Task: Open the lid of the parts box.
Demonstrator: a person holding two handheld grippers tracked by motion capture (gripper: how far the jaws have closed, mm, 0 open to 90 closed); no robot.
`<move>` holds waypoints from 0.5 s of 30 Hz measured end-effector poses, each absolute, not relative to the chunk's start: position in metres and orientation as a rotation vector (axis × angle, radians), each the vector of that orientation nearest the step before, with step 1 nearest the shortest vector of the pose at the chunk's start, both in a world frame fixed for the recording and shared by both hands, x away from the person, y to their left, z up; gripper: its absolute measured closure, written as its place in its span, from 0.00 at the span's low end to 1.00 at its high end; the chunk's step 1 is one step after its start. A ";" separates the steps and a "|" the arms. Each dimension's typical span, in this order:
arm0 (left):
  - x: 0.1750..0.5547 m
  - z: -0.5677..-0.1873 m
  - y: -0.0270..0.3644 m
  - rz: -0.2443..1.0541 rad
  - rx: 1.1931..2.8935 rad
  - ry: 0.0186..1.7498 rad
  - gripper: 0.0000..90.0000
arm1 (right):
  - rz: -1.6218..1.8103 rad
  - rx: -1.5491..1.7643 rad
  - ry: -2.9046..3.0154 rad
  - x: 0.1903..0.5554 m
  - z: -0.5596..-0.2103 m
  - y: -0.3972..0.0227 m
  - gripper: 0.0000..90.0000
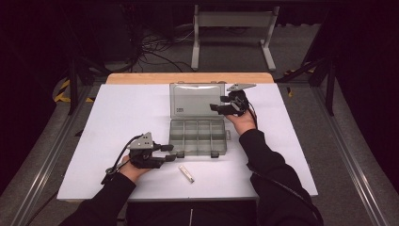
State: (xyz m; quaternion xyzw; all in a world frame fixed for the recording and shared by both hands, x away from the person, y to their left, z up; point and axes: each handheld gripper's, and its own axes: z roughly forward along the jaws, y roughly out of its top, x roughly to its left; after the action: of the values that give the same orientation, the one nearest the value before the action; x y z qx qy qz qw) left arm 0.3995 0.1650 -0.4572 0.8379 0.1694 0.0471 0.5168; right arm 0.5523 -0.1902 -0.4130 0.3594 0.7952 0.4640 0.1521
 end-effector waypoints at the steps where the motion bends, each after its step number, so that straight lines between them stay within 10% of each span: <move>1: 0.399 -0.457 0.165 0.113 2.012 0.407 0.63 | 1.333 1.038 2.284 0.553 -0.414 -0.190 0.34; 15: 0.399 -0.457 0.165 0.115 2.013 0.406 0.63 | 1.337 1.085 2.305 0.555 -0.424 -0.193 0.30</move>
State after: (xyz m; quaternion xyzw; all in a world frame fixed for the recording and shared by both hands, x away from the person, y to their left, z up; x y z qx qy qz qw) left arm 0.3994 0.1649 -0.4572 0.8383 0.1690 0.0478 0.5162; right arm 0.5546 -0.1931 -0.4245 0.3738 0.7942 0.4606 0.1318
